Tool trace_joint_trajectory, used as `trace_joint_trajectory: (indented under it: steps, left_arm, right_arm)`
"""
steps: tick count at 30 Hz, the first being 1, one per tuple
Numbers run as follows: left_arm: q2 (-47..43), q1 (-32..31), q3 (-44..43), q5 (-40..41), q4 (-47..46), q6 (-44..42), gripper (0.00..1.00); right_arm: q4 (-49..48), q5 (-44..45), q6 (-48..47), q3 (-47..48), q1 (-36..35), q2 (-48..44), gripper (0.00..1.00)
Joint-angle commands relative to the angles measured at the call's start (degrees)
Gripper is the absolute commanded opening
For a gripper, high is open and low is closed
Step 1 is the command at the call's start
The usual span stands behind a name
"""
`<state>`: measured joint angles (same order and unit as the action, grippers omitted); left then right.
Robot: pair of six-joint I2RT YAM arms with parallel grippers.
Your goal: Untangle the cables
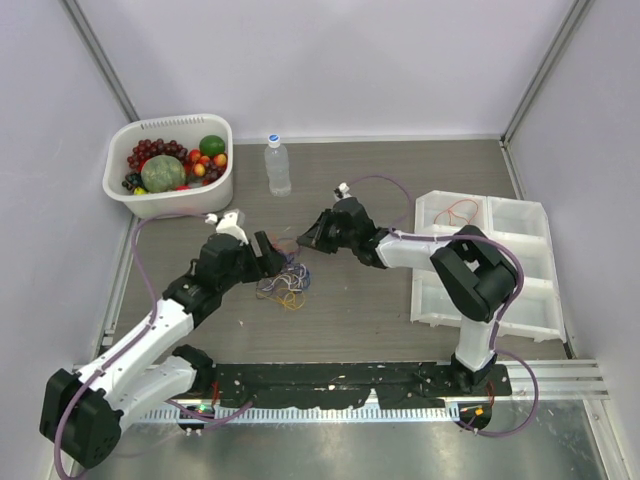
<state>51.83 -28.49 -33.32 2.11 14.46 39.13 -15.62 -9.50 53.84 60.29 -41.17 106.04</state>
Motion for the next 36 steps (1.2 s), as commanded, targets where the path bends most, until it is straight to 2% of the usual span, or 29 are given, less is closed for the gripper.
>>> trace_joint_trajectory:
  steps: [1, 2, 4, 7, 10, 12, 14, 20, 27, 29, 31, 33, 36]
  left_arm:
    - [-2.52, -1.57, 5.00, 0.09, -17.22, -2.31, 0.81]
    - [-3.48, -1.57, 8.07, -0.43, -25.71, -1.61, 0.80]
    - [-5.07, -1.48, 13.78, -0.97, -38.73, -1.34, 0.74]
    - [-5.17, -1.57, 20.91, 3.68, -54.05, -3.44, 0.66]
    - [-1.66, -1.66, 23.21, 5.01, -61.64, -7.39, 0.63]
    - [1.59, -1.66, 22.78, 1.87, -65.85, -10.12, 0.64]
    - [4.23, -1.66, 22.16, -0.16, -68.41, -11.62, 0.68]
    - [8.98, -1.83, 20.23, -11.24, -71.59, -15.58, 0.68]
    - [13.81, -4.81, 18.03, -13.00, -71.59, -19.53, 0.85]
    - [15.48, -5.61, 16.80, -12.40, -71.59, -19.62, 0.88]
    - [17.50, -6.75, 15.14, -7.59, -71.94, -19.36, 0.89]
    - [19.52, -7.02, 13.55, -0.56, -71.94, -17.87, 0.86]
    - [25.05, -7.02, 10.66, 5.60, -74.57, -17.08, 0.81]
  right_arm:
    - [-12.49, -6.66, 7.49, -2.63, 1.62, -1.79, 0.01]
    - [-13.81, -8.50, 10.20, -4.12, 1.88, -3.19, 0.01]
    - [-18.30, -10.01, 15.46, -7.19, 2.06, -6.09, 0.01]
    - [-25.07, -10.98, 23.03, -10.98, 2.14, -9.09, 0.01]
    - [-27.36, -11.33, 25.78, -13.18, 2.14, -12.42, 0.01]
    - [-27.36, -11.25, 26.40, -13.71, 2.14, -14.01, 0.01]
    - [-27.27, -10.81, 27.19, -14.32, 2.14, -15.33, 0.00]
    - [-26.48, -9.58, 28.33, -14.15, 2.14, -16.57, 0.01]
    - [-23.50, -8.35, 27.90, -12.04, 1.44, -19.20, 0.01]
    - [-22.88, -8.00, 28.07, -11.69, 1.18, -19.73, 0.01]
    - [-22.18, -7.56, 28.16, -10.99, 0.56, -20.34, 0.01]
    - [-21.04, -6.68, 27.98, -10.29, -0.49, -21.31, 0.01]
    - [-19.10, -4.66, 28.15, -8.53, -2.60, -23.68, 0.01]
